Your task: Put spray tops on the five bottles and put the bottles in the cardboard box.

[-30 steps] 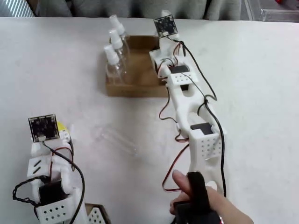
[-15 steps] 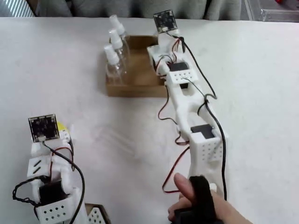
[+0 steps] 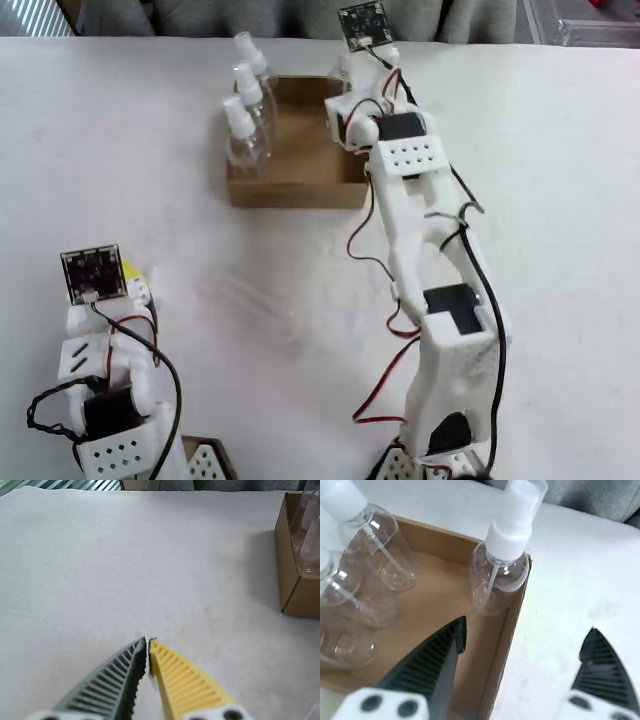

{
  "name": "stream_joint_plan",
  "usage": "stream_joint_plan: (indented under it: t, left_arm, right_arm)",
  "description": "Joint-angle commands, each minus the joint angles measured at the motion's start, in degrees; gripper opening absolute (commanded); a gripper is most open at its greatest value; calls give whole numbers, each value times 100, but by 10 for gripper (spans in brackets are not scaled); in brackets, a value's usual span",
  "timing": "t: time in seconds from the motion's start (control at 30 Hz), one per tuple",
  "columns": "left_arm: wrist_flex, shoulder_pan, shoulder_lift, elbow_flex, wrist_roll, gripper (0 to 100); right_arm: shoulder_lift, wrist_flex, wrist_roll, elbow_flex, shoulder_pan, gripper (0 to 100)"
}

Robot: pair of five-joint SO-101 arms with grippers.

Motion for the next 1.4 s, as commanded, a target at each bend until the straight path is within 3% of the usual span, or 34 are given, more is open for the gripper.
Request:
stream_joint_plan:
  t: [0.0,0.23,0.43,0.53,1.07,1.37]
  left_arm:
    - [0,57,-31,0,-35,23]
    - [0,57,-31,0,-35,23]
    - [18,57,-22,0,-35,24]
    - [26,57,-22,0,-35,24]
    - [35,57,-22,0,-35,24]
    - [132,57,-22,0,-35,24]
  right_arm:
    - [-778,1015,-62,-176,31,312]
    - [-1455,3002,-62,-167,57,290]
    - [-1692,4453,-35,-167,66,94]
    - [-1701,5095,-26,-167,66,47]
    - [-3749,5138,-9,2629,4,45]
    - [-4927,5138,-9,4088,-1235,46]
